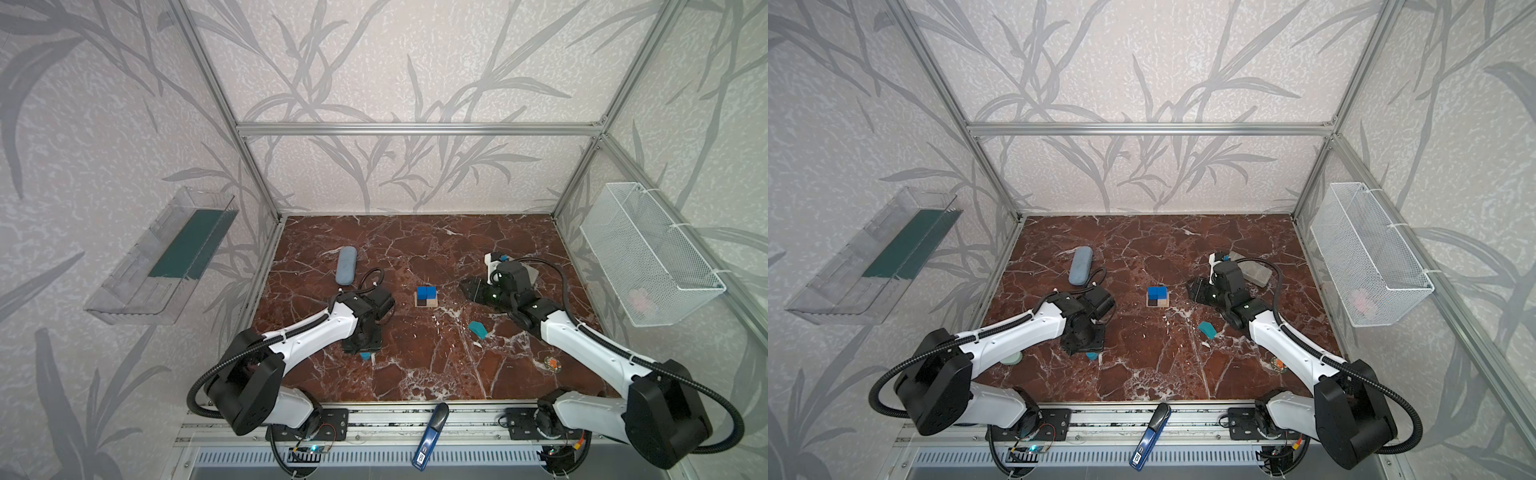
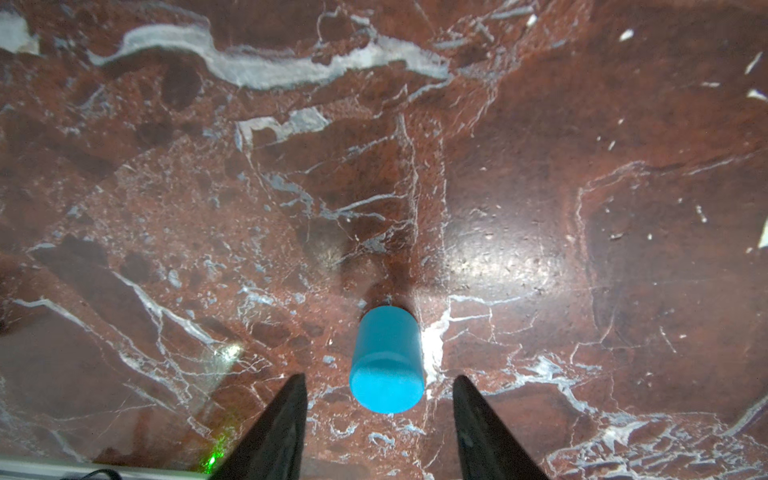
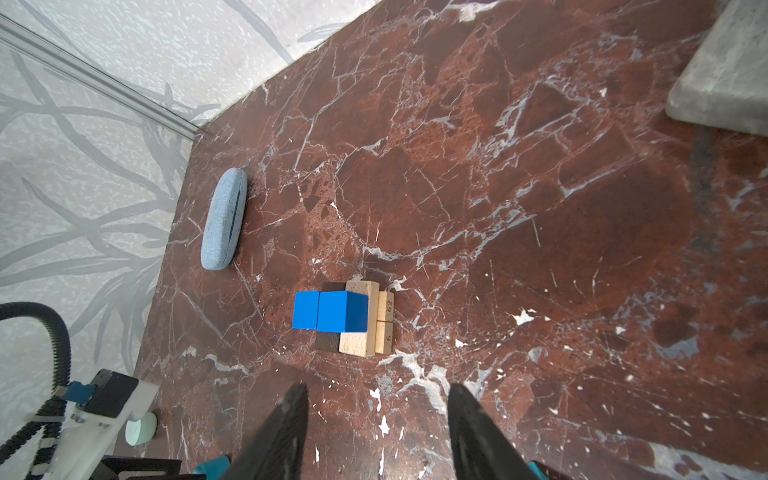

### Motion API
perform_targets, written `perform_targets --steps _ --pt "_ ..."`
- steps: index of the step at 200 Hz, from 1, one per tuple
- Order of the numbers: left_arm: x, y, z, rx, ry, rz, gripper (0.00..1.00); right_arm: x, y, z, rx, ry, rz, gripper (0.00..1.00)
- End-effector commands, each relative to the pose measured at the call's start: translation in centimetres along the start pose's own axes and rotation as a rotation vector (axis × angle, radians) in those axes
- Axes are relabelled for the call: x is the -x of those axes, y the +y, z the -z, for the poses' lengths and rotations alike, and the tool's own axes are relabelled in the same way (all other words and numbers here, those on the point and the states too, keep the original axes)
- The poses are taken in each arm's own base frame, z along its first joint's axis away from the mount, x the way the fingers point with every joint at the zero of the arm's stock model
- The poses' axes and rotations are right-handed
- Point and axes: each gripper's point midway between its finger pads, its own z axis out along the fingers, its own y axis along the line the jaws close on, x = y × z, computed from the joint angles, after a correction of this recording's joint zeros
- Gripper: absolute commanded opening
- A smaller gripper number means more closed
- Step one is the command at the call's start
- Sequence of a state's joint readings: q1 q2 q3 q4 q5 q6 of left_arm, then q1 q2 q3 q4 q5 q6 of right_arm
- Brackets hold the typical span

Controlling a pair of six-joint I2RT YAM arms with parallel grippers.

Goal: Build the wood block tower
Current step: 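Lower the left gripper onto the teal cylinder and grasp it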

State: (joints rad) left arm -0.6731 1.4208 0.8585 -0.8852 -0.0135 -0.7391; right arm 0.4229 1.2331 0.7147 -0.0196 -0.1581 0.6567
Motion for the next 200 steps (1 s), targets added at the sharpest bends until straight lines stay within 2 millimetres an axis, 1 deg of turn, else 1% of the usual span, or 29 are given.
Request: perform_targets --steps 1,25,44,63,101,134,180,200 --pt "-0.3 0.2 -0.4 0.004 -0.002 0.032 0.55 0.4 0.1 0.5 0.010 -0.025 0.010 0.55" --pt "-0.7 0.6 -0.8 0.014 0.008 0.039 0.52 0.3 0.0 0.4 0.009 -0.023 0.009 0.55" --pt "-0.9 0.7 -1.2 0.014 0.006 0.054 0.46 0.2 -0.1 0.2 0.009 -0.017 0.005 0.55" --pt "-0.8 0.7 -1.4 0.012 0.001 0.062 0.43 0.2 0.1 0.2 0.015 -0.012 0.002 0.55" --pt "-0.6 0.7 -1.6 0.018 -0.008 0.065 0.42 0.2 0.0 0.2 0.014 -0.016 0.003 0.55" --pt "-0.7 0.6 -1.9 0.007 -0.010 0.073 0.38 0.1 0.0 0.2 0.012 -0.014 0.001 0.54" --pt "-0.8 0.5 -2.1 0.001 -0.006 0.072 0.36 0.0 -0.1 0.0 0.012 -0.009 0.001 0.54" --pt "-0.8 0.5 -2.1 0.000 -0.005 0.072 0.33 0.0 0.0 0.0 0.013 -0.008 -0.001 0.54"
